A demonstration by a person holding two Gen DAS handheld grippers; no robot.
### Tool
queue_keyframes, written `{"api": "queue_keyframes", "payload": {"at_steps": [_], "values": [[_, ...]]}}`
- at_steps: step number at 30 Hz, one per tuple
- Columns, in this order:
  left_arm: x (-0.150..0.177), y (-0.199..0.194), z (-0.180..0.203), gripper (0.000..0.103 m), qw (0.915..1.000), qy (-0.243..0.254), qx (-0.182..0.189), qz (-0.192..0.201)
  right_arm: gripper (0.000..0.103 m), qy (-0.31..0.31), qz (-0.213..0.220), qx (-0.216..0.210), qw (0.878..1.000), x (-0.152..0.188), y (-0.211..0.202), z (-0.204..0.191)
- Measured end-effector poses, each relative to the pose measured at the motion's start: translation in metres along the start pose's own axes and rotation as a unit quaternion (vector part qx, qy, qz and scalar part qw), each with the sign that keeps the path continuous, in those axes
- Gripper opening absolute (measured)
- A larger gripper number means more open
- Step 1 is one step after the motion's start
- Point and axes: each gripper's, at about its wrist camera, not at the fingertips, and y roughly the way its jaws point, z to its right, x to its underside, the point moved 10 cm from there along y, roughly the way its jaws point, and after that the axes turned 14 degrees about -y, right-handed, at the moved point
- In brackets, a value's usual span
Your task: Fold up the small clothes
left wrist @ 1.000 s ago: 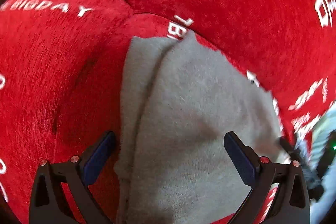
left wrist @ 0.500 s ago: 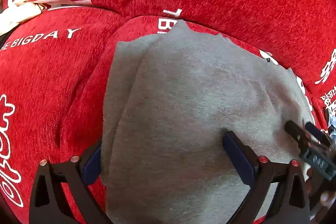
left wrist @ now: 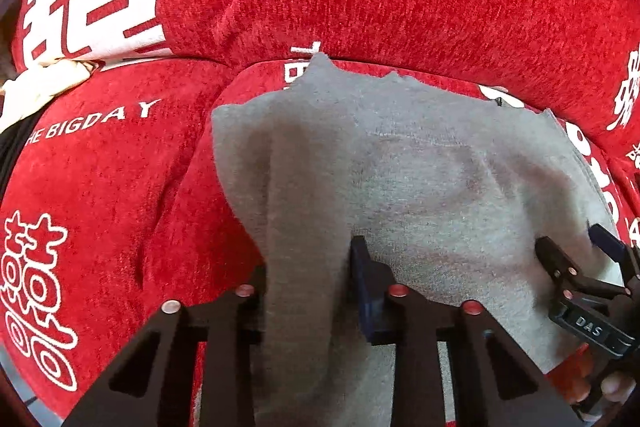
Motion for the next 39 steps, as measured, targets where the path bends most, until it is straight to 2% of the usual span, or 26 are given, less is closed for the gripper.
{"api": "queue_keyframes", "payload": {"at_steps": [5, 8, 11, 14, 16, 18, 22, 29, 33, 36, 39], "values": [[0.002, -0.001, 0.003, 0.026, 0.9997, 0.006, -0.025, 0.000, 0.103, 0.001, 0.001, 0.007, 1.000, 0.008, -0.008, 0.008], [0.001, -0.005, 0.006, 0.024, 0.9993, 0.006, -0.038, -0.003, 0.103, -0.010, -0.009, -0.021, 1.000, 0.011, -0.005, 0.008], [-0.002, -0.014, 0.011, 0.024, 0.9991, 0.005, -0.043, -0.005, 0.103, 0.012, 0.000, -0.030, 0.999, 0.009, -0.015, 0.018], [-0.001, -0.022, 0.020, 0.023, 0.9986, 0.006, -0.052, -0.010, 0.103, 0.025, 0.021, -0.030, 0.999, 0.013, -0.030, 0.040], [0.000, -0.027, 0.031, 0.023, 0.9978, 0.006, -0.065, -0.013, 0.103, 0.038, 0.021, -0.022, 0.999, 0.024, -0.035, 0.070], [0.001, -0.031, 0.045, 0.022, 0.9963, 0.015, -0.084, -0.015, 0.103, 0.044, 0.020, -0.022, 0.999, 0.029, -0.036, 0.080], [0.004, -0.044, 0.092, 0.021, 0.9933, 0.050, -0.104, -0.012, 0.103, 0.059, 0.024, -0.022, 0.998, 0.047, -0.039, 0.115], [0.019, -0.058, 0.203, 0.020, 0.9920, 0.095, -0.079, -0.026, 0.103, 0.116, 0.050, -0.027, 0.992, 0.081, -0.051, 0.177], [0.045, -0.041, 0.276, 0.019, 0.9876, 0.136, -0.067, -0.040, 0.103, 0.135, 0.054, -0.031, 0.989, 0.093, -0.050, 0.192], [0.065, -0.021, 0.313, 0.014, 0.9840, 0.158, -0.063, -0.054, 0.103, 0.149, 0.051, -0.035, 0.987, 0.105, -0.045, 0.204], [0.089, 0.012, 0.331, 0.013, 0.9779, 0.176, -0.092, -0.065, 0.103, 0.162, 0.042, -0.040, 0.985, 0.119, -0.037, 0.212]]}}
